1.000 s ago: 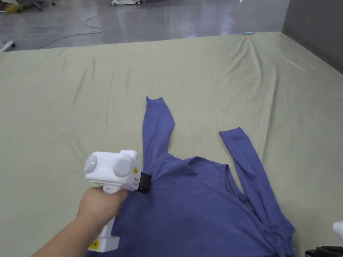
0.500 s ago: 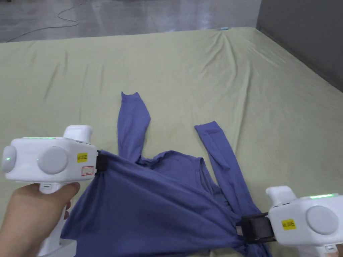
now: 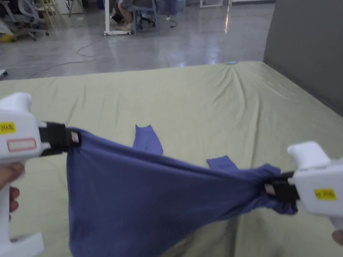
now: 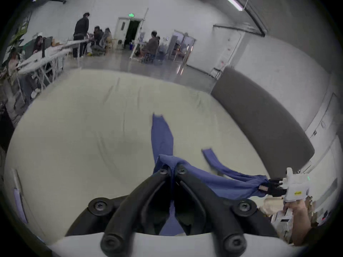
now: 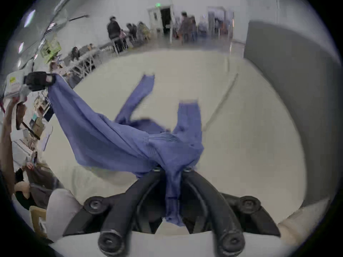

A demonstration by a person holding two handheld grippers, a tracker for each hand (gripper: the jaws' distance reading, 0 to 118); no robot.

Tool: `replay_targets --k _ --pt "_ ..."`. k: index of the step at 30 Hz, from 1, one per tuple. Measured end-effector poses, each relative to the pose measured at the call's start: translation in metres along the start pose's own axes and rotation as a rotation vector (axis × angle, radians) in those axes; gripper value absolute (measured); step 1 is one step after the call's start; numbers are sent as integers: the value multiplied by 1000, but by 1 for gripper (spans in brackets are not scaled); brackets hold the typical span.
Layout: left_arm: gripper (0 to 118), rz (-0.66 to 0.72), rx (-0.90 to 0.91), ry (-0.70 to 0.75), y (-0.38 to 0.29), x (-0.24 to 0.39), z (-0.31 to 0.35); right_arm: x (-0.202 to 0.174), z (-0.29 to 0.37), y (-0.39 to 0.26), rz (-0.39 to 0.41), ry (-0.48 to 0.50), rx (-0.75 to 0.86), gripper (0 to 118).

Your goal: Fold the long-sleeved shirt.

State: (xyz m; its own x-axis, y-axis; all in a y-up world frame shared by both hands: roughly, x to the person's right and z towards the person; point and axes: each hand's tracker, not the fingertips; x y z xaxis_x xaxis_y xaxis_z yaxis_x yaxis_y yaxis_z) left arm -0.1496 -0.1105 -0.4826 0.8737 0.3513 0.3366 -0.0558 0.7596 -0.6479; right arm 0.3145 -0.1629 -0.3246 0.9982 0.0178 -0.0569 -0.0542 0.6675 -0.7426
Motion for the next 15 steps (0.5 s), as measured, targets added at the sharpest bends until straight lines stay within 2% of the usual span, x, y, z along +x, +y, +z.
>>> replay_targets --k 4,9,12,13,15 --pt "0 -3 142 23 93 5 21 -5 42 131 173 -86 123 7" --pt "0 -129 282 166 207 10 26 -16 71 282 265 -154 197 7" --pt "0 -133 341 203 257 25 29 -28 82 353 407 -272 262 7" --pt "0 -137 370 234 277 29 27 -32 86 377 410 -309 284 7" --pt "0 -208 412 323 302 37 24 -34 88 407 394 -303 285 7"
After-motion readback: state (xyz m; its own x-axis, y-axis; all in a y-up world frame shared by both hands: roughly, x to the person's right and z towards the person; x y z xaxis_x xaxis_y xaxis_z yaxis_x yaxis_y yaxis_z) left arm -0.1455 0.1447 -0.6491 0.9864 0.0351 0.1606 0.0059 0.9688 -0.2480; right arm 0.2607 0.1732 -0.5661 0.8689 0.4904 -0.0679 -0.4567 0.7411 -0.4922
